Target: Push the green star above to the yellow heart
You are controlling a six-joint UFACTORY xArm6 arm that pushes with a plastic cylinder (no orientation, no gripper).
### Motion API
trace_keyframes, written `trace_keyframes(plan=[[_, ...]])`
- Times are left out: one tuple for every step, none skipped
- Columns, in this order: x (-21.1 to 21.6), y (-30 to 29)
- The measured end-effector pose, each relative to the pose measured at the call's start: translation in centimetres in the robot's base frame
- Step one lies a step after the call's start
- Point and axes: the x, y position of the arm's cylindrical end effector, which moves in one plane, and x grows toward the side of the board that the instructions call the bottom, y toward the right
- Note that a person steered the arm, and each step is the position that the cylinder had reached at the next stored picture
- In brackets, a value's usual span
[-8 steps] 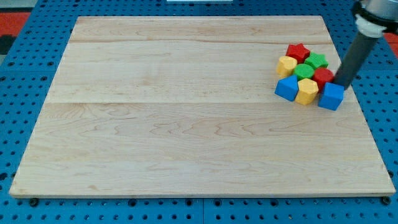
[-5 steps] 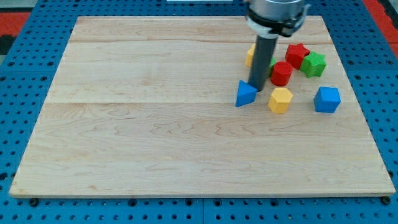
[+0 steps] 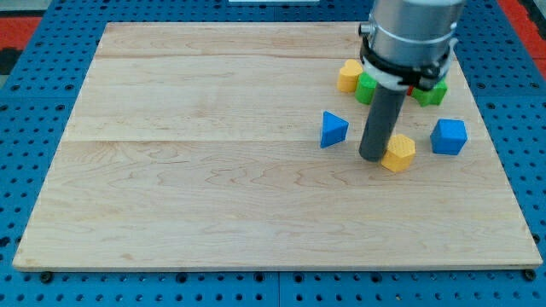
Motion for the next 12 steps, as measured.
trace_keyframes(plan=[[4.6, 0.1], [6.8, 4.1], [0.3, 9.9], [-5.4, 12.3], [-6.7, 13.1], [-7.2, 13.7], [-11.3, 15.5], [-17.3, 16.1], [-19.4, 14.7], [-19.2, 12.1], [-19.2, 8.8], [-19.2, 5.1]])
